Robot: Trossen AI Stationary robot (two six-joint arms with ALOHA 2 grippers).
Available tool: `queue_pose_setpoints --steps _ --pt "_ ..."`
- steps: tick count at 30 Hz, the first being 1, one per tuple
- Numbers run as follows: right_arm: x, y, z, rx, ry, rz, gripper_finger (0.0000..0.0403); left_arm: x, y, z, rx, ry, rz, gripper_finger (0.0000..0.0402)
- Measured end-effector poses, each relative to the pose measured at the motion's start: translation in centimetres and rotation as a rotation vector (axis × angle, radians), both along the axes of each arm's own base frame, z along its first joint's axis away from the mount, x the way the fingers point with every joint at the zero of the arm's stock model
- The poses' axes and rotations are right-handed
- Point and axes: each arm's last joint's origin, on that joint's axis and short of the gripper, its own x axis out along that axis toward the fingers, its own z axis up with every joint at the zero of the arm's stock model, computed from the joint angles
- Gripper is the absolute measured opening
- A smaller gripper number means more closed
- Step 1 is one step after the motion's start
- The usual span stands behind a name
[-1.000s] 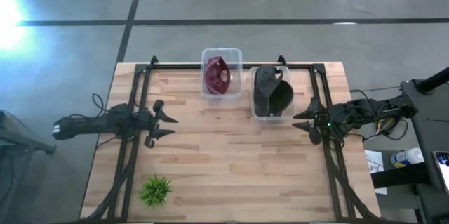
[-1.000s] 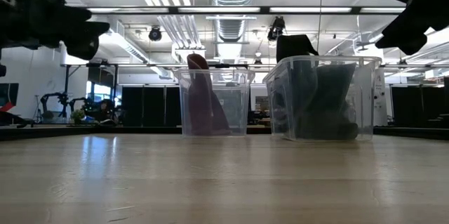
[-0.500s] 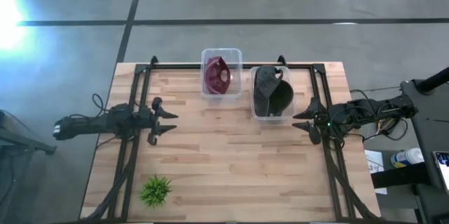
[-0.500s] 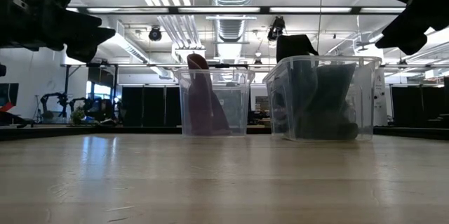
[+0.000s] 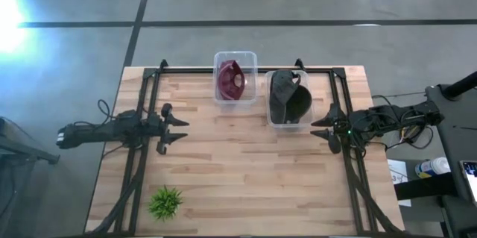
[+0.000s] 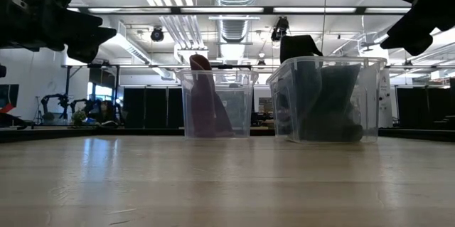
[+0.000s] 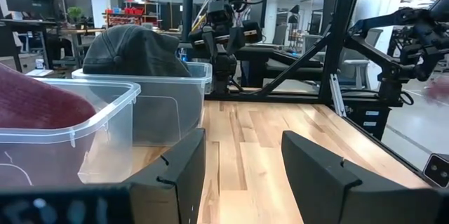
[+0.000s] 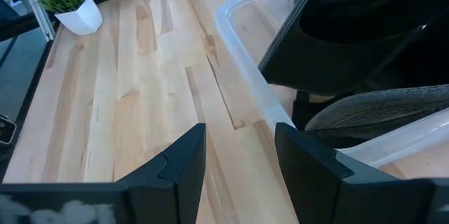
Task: Pick & Place hat
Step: Return to Home Position
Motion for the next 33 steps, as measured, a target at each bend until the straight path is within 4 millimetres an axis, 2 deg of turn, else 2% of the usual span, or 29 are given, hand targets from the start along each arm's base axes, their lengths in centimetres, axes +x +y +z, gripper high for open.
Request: queue_pose_setpoints --steps 19,23,27,30,33 --pt "-0.8 -0.3 0.5 -0.039 -0.034 0.025 0.0166 0.0 0.0 0.0 0.0 0.0 0.002 0.0181" --pt "-1.9 -1.1 1.1 -0.029 -0.145 -0.053 0.0166 0.0 0.0 0.0 -0.001 0.003 0.005 0.0181" --pt "-2.5 -1.2 2.6 0.013 -0.337 -0.071 0.0166 0.0 0.0 0.0 -0.001 0.005 0.004 0.0181" --pt "-2.6 -1.1 4.1 0.039 -0.516 -0.012 0.0166 0.0 0.0 0.0 -0.001 0.006 0.004 0.0181" --pt "-2.5 -0.8 5.1 -0.099 -0.641 0.121 0.0166 0.0 0.0 0.0 -0.001 0.006 0.004 0.0181"
